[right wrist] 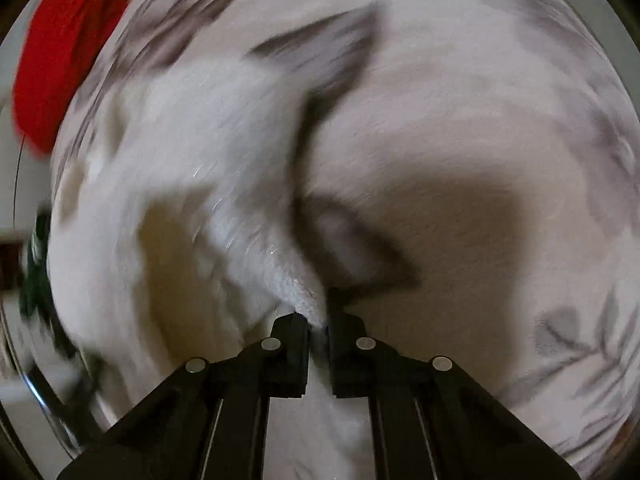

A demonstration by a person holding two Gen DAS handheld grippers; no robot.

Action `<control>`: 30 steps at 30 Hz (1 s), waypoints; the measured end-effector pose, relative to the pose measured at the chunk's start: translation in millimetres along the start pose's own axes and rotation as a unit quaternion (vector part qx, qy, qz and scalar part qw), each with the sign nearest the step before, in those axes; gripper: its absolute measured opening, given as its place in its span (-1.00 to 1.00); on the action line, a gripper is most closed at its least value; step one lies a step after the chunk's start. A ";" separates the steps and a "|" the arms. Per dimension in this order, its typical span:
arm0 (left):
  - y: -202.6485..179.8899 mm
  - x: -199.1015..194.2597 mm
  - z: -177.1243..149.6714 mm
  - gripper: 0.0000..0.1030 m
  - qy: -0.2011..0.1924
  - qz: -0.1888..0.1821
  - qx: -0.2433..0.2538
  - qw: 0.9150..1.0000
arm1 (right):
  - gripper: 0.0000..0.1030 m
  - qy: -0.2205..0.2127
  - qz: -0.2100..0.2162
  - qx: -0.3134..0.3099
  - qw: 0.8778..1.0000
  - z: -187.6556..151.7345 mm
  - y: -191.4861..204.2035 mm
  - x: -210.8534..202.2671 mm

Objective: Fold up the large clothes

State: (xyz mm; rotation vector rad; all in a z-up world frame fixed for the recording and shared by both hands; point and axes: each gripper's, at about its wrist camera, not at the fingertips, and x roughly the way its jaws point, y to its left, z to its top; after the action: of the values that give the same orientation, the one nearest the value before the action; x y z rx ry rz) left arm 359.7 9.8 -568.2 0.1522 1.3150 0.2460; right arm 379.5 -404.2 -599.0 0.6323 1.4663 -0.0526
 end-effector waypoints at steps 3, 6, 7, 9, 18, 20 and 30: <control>8.9 14.1 -3.8 1.00 0.006 -0.031 -0.007 0.999 | -0.87 -0.008 -0.024 0.008 1.000 -4.8 -13.3 7.4; 24.8 27.1 -0.1 1.00 0.011 -0.090 -0.044 0.995 | -0.76 0.011 -0.006 0.017 1.000 -7.3 -21.1 8.8; 32.1 31.4 1.7 1.00 0.007 -0.112 -0.065 0.992 | -0.50 0.024 0.022 0.038 0.999 -7.4 -28.7 1.6; 39.3 37.2 4.0 1.00 0.007 -0.133 -0.090 0.987 | -0.23 0.039 0.035 0.049 0.997 -14.9 -38.3 -14.2; 41.4 2.4 3.6 1.00 0.009 -0.090 -0.058 0.994 | -0.87 0.152 -0.029 0.042 0.987 -149.4 -72.3 -11.1; 48.3 -17.7 -6.3 1.00 -0.008 -0.075 -0.047 0.996 | -0.89 0.109 -0.053 0.048 0.991 -165.6 -70.8 -22.7; 91.8 -25.8 -61.0 1.00 -0.001 -0.043 -0.027 0.999 | -0.70 0.071 -0.148 0.052 0.985 -180.8 -47.7 -34.7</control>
State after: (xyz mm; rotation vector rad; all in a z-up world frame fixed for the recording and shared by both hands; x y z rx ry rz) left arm 286.2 89.8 -536.4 0.0497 1.3090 0.2091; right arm 192.1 -378.9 -579.4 0.5047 1.6955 -0.3227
